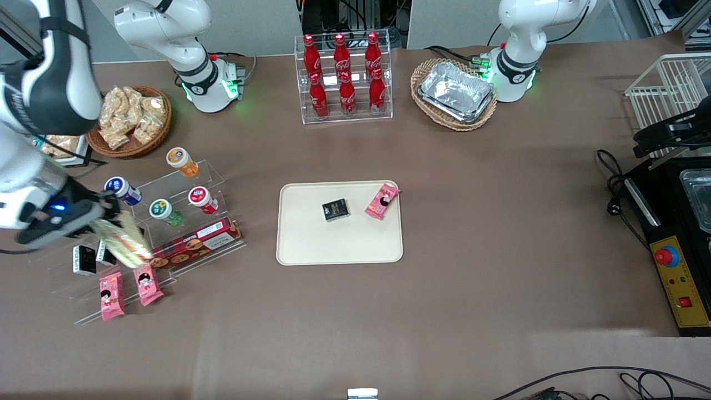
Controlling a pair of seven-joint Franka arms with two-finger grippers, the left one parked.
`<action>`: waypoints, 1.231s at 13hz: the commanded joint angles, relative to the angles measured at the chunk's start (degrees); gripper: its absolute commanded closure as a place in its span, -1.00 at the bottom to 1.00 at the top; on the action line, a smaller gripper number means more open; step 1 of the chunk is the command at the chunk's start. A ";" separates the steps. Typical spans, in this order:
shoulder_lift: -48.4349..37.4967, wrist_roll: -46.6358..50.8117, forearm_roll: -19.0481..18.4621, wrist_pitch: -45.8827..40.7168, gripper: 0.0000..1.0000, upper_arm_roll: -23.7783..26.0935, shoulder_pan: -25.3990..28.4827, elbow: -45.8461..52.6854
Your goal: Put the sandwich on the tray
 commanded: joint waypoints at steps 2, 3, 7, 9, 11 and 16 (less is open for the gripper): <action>8.44 -0.92 2.95 -1.55 0.32 -0.68 11.65 8.57; 10.81 -0.92 2.95 -1.47 0.32 -0.68 14.47 10.51; 19.52 -0.66 2.69 -0.15 0.32 -0.77 25.81 16.67; 22.95 -0.74 2.77 3.52 0.32 -0.77 29.51 17.38; 26.20 -1.01 2.77 7.04 0.32 -0.77 32.85 17.38; 33.50 -1.44 2.69 12.85 0.22 -0.77 36.55 17.38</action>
